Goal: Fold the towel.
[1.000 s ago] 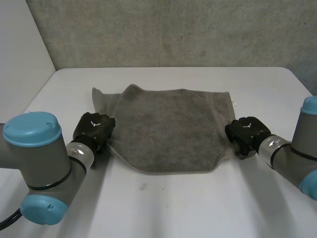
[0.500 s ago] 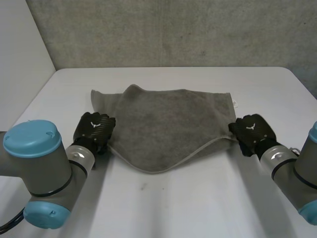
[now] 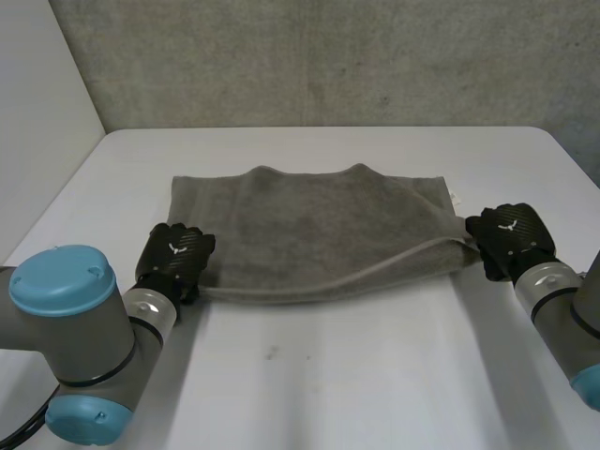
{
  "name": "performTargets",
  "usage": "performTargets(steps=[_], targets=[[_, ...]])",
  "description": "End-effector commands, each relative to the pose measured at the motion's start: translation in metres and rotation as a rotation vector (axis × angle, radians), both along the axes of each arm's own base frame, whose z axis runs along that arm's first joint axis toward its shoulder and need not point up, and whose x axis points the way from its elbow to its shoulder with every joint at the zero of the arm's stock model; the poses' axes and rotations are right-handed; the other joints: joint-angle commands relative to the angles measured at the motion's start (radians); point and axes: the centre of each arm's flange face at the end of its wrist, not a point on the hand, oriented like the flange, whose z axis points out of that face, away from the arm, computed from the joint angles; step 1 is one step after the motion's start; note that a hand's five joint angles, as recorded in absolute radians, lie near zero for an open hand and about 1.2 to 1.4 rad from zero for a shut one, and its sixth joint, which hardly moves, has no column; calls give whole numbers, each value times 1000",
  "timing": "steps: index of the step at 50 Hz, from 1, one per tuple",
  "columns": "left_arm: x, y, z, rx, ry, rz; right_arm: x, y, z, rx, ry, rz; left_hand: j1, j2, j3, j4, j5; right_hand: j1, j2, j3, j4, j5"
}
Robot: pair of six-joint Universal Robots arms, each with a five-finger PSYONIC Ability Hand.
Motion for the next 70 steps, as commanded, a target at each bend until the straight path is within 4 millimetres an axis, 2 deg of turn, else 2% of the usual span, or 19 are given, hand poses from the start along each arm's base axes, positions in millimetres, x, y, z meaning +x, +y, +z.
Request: performTargets(steps=[1, 17, 22, 23, 27, 31, 32, 36, 37, 38, 40, 43, 45, 48, 56, 60, 65, 68, 70], targets=[[2, -1, 0, 2, -2, 10, -12, -11, 3, -11, -7, -45, 91, 95, 95, 96, 98, 59, 73, 92, 54, 57], [4, -3, 1, 1, -2, 19, -27, -23, 8, -22, -5, -114, 131, 136, 136, 137, 139, 59, 73, 92, 54, 57], [5, -2, 1, 5, -3, 19, -28, -23, 8, -22, -5, -115, 413, 418, 418, 418, 421, 59, 73, 92, 54, 57], [5, -2, 1, 4, -5, 19, -28, -23, 8, -22, -5, -115, 626, 630, 630, 631, 633, 59, 73, 92, 54, 57], [5, -1, 5, -7, -17, 13, -27, -23, 9, -22, -5, -112, 692, 697, 696, 697, 699, 59, 73, 92, 54, 57], [7, 2, 31, -92, -68, -1, -26, -19, 12, -9, 5, -104, 692, 697, 696, 697, 699, 59, 73, 92, 54, 57], [7, 2, 32, -93, -68, -1, -25, -16, 18, 0, 13, -101, 692, 697, 696, 697, 699, 59, 73, 92, 54, 57], [10, 11, 68, -217, -99, -8, -25, -9, 39, 12, 10, -96, 692, 697, 696, 697, 699, 59, 73, 92, 54, 57], [11, 15, 84, -267, -95, -9, -25, -5, 52, 13, 9, -91, 692, 697, 696, 697, 699, 59, 73, 92, 54, 57], [11, 15, 84, -268, -95, -9, -26, -1, 63, 21, 10, -88, 692, 697, 696, 697, 699, 59, 73, 92, 54, 57], [16, 27, 112, -348, -81, -7, -27, 3, 73, 29, 9, -88, 692, 697, 696, 697, 699, 59, 73, 92, 54, 57], [19, 34, 124, -374, -76, -8, -27, 12, 94, 42, 10, -79, 692, 697, 696, 697, 699, 59, 73, 92, 54, 57], [23, 51, 141, -387, -80, -17, -28, 18, 105, 45, 10, -73, 692, 697, 696, 697, 699, 59, 73, 92, 54, 57], [30, 66, 147, -356, -105, -25, -30, 31, 118, 71, 28, -52, 692, 697, 696, 697, 699, 59, 73, 92, 54, 57], [39, 96, 130, -192, -202, -74, -34, 60, 116, 204, 179, 36, 692, 697, 696, 697, 699, 59, 73, 92, 54, 57], [38, 97, 120, -166, -216, -91, -38, 63, 113, 234, 223, 47, 692, 697, 696, 697, 699, 59, 73, 92, 54, 57], [28, 80, 102, -163, -203, -133, -36, 46, 98, 242, 230, 55, 692, 697, 696, 697, 699, 59, 73, 92, 54, 57], [19, 62, 87, -156, -194, -156, -35, 25, 82, 236, 221, 53, 692, 697, 696, 697, 699, 59, 73, 92, 54, 57], [11, 41, 71, -159, -192, -159, -33, 6, 63, 234, 224, 48, 692, 697, 696, 697, 699, 59, 73, 92, 54, 57]])
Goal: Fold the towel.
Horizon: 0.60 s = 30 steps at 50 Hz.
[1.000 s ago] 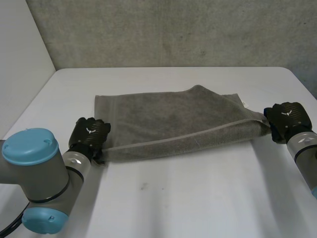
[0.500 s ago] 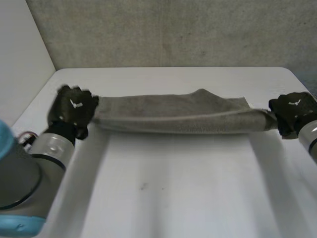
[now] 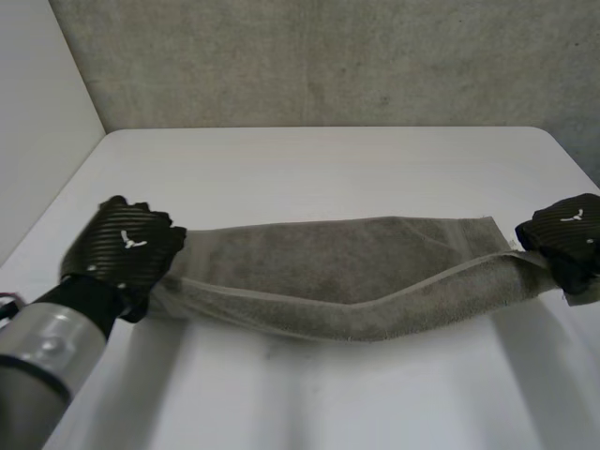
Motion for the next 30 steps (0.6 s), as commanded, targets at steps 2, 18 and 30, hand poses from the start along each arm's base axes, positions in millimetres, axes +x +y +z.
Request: performTargets(steps=[2, 18, 30], targets=[[-24, -55, -43, 5, 11, -30, 8, -53, -46, -20, -9, 4, 206, 179, 180, 177, 193, 59, 73, 74, 53, 57], [-63, -150, -91, -1, 11, -6, 47, -133, -91, -217, -100, -3, 206, 179, 180, 177, 193, 59, 73, 74, 53, 57], [-67, -170, -112, 6, -1, 30, 53, -152, -112, -218, -96, 0, 206, 179, 180, 177, 193, 59, 73, 74, 53, 57]])
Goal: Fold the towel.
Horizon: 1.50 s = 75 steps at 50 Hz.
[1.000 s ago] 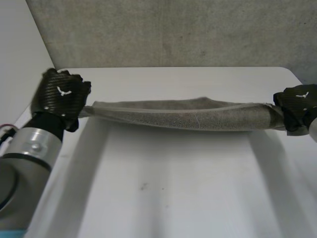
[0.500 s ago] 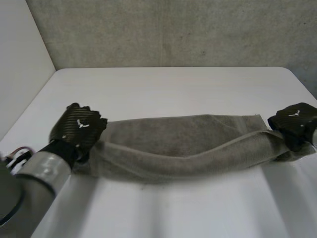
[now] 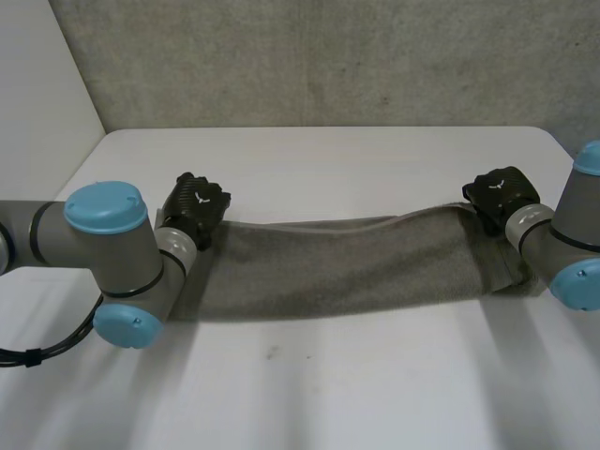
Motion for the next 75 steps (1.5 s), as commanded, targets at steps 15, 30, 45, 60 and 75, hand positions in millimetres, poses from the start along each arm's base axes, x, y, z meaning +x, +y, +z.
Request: performTargets(steps=[15, 30, 45, 60, 75], targets=[[19, -20, -12, 10, -7, 87, 12, -9, -12, -7, 3, 25, 206, 179, 180, 177, 193, 59, 73, 61, 53, 57], [17, -26, -5, -38, 14, 98, 16, -23, 15, -105, 10, -69, -1015, -1042, -1041, -1044, -1028, -1163, -1149, -1161, -1169, -1165], [23, -11, 53, -134, 62, 100, -2, -14, 139, -354, -133, -192, -1015, -1042, -1041, -1044, -1028, -1163, -1149, -1161, -1169, -1165], [43, 51, 74, -30, 271, 107, -13, 74, 82, 7, -75, -140, -1007, -1034, -1033, -1035, -1019, -1163, -1149, -1161, -1169, -1165], [56, 65, 52, 120, 472, 163, -50, 70, -10, 118, -107, -183, -1006, -1034, -1033, -1035, -1019, -965, -951, -963, -971, -967]])
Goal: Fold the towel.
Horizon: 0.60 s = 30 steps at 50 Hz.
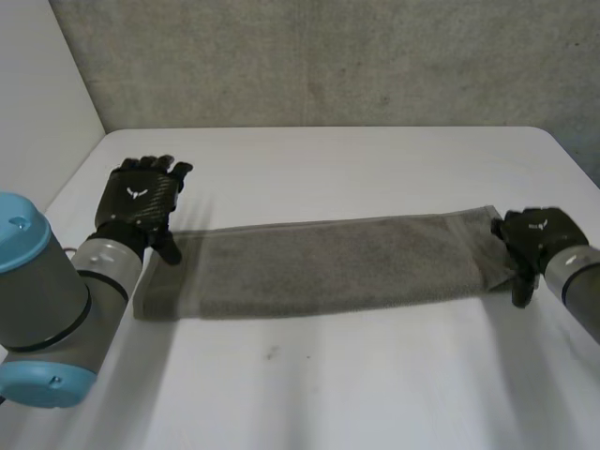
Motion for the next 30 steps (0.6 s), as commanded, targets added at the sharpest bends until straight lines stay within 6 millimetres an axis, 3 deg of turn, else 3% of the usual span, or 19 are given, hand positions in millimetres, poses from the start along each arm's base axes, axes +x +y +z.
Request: performTargets(steps=[1, 14, 16, 20, 21, 25, 30], targets=[[3, 1, -10, 31, 38, 12, -12, -20, -29, -54, -38, -15, 8, 17, 16, 17, -19, 102, 107, 104, 103, 104], [5, 2, -14, 2, 43, 15, -19, -41, -49, -86, -81, -23, 8, 17, 16, 17, -19, 413, 418, 416, 414, 415], [5, 2, -15, 3, 42, 15, -19, -43, -52, -82, -81, -25, 8, 17, 16, 17, -19, 649, 655, 652, 650, 652], [5, 3, -17, 9, 40, 14, -22, -45, -53, -81, -80, -30, 8, 17, 16, 17, -19, 888, 894, 891, 890, 891], [5, 3, -17, 9, 40, 14, -23, -46, -53, -83, -76, -35, 8, 17, 16, 17, -19, 1123, 1128, 1126, 1124, 1125], [5, 3, -17, 9, 40, 14, -29, -50, -51, -92, -67, -52, 8, 17, 16, 17, -19, 1125, 1131, 1128, 1126, 1127], [5, 3, -17, 11, 39, 14, -52, -65, -39, -133, -39, -119, 8, 17, 16, 17, -19, 1125, 1131, 1128, 1126, 1127]])
